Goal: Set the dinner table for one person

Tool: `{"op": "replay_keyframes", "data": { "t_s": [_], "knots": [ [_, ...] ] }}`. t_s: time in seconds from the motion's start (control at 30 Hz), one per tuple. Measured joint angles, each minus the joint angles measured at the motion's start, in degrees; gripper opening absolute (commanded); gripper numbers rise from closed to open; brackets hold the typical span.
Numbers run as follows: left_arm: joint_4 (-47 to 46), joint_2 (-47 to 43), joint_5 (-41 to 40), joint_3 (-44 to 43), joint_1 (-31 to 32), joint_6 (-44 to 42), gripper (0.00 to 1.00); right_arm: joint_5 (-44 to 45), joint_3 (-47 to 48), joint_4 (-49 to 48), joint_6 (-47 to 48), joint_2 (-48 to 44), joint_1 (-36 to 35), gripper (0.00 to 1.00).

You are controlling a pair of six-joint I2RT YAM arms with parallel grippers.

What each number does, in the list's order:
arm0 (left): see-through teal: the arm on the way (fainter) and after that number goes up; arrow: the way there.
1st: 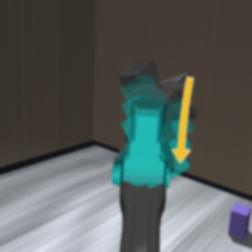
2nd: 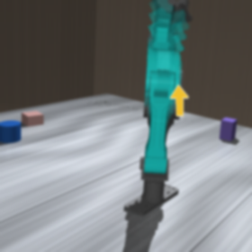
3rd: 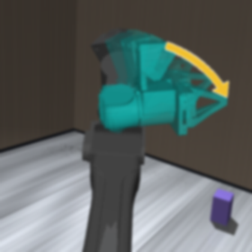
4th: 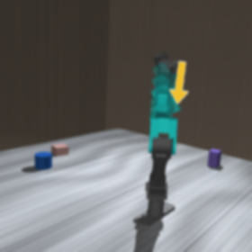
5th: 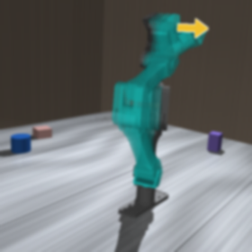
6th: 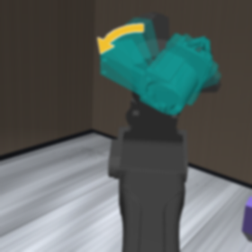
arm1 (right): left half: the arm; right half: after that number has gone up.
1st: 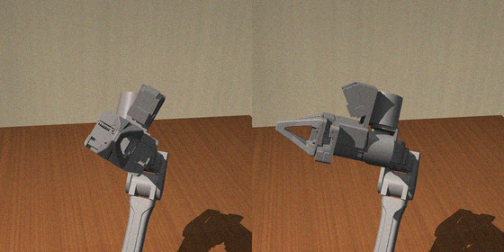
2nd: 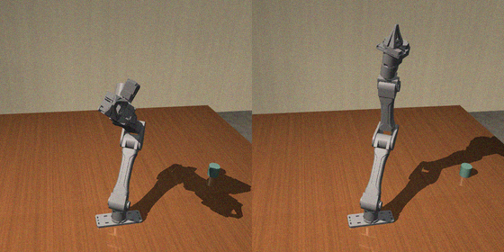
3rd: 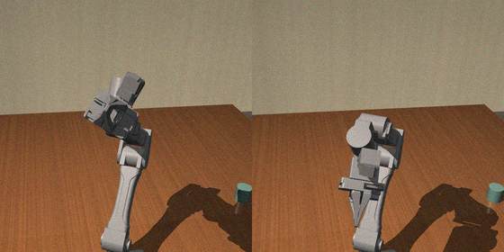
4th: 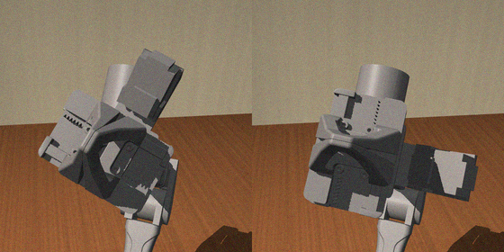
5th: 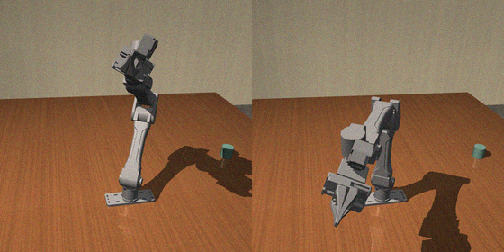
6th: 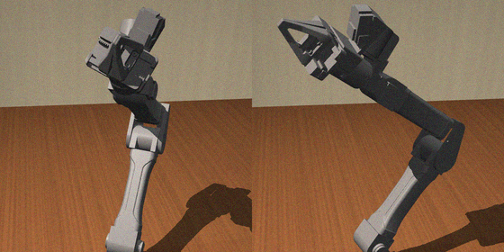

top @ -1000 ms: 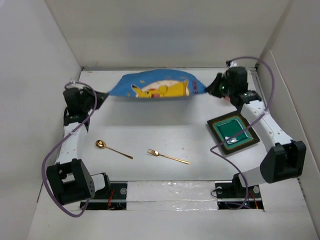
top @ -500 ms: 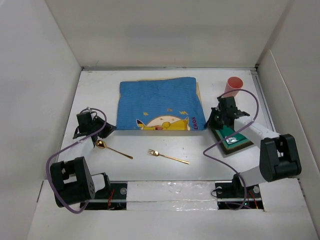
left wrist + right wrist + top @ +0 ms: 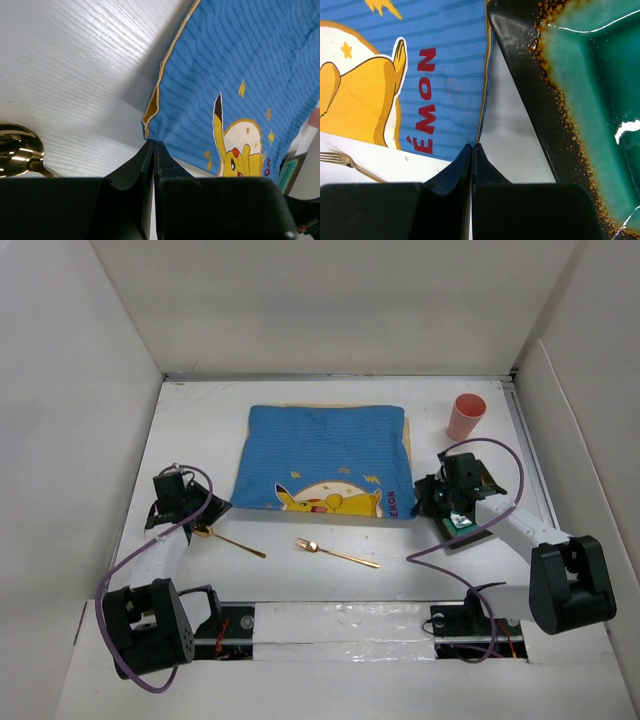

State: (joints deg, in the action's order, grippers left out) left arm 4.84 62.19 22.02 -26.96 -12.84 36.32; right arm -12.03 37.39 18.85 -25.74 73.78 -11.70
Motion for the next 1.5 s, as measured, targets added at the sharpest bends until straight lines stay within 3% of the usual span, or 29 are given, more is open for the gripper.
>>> {"op": "replay_keyframes", "data": {
  "t_s": [0.27,0.4,0.43,0.47,0.57,0.77,0.8,0.83,0.87,0.9,1.03,1.07,1.1,1.13,1.23,1.27,1.5],
  "knots": [
    [3.4,-1.7,-0.7,0.0,0.0,1.3,0.0,0.5,0.2,0.2,0.0,0.9,-0.9,0.06],
    [5.0,-2.4,-1.2,0.0,0.0,2.1,0.0,0.9,0.6,0.4,0.0,1.8,-1.1,0.14],
    [5.6,-3.0,-1.3,0.0,0.0,2.2,0.04,1.0,0.8,0.7,0.0,1.8,-1.4,0.23],
    [6.0,-3.5,-1.4,0.0,0.0,2.3,0.19,1.1,1.2,1.1,0.0,1.8,-1.5,0.28],
    [7.0,-4.4,-1.5,-0.3,0.0,2.5,0.35,1.6,2.9,2.3,0.1,1.7,-1.8,0.46],
    [12.0,-4.5,-1.7,-6.1,0.5,1.7,0.36,2.2,8.4,7.8,0.2,-3.2,-1.9,0.54],
    [12.7,-4.4,-2.0,-8.4,1.0,1.6,0.35,2.8,9.3,8.7,-0.2,-5.2,-1.6,0.52],
    [13.0,-4.1,-1.9,-10.9,1.7,1.5,0.35,3.3,10.1,9.3,-0.8,-7.6,-1.3,0.23],
    [12.8,-3.6,-1.8,-13.7,2.7,1.4,0.32,4.2,10.5,9.5,-1.4,-10.5,-0.5,0.04],
    [12.6,-3.3,-1.6,-15.9,3.6,1.3,0.28,4.8,10.6,9.5,-2.7,-13.7,0.7,0.0],
    [10.1,-2.1,0.5,-23.7,9.2,0.4,0.09,8.7,8.6,10.2,-10.1,-25.6,10.1,0.0],
    [9.1,-2.1,1.3,-24.7,10.6,-0.1,0.03,10.1,8.0,11.0,-11.9,-27.2,12.0,0.07],
    [8.2,-2.1,2.1,-25.4,11.8,-0.5,0.03,11.6,7.3,12.5,-14.0,-28.4,13.8,0.07],
    [7.4,-2.1,3.2,-25.7,13.0,-1.0,0.03,12.4,6.5,13.0,-15.6,-28.5,15.3,0.27],
    [6.4,-1.9,3.2,-25.8,17.1,-3.8,0.1,14.5,3.0,15.6,-19.1,-26.3,19.2,0.58],
    [6.6,-1.6,3.0,-26.2,18.8,-5.0,0.13,15.1,2.0,17.0,-20.1,-24.8,20.8,0.64],
    [7.0,1.6,-2.9,-31.1,34.1,-13.0,0.42,17.0,-2.4,22.4,-23.8,-20.7,29.9,0.73]
  ]
}}
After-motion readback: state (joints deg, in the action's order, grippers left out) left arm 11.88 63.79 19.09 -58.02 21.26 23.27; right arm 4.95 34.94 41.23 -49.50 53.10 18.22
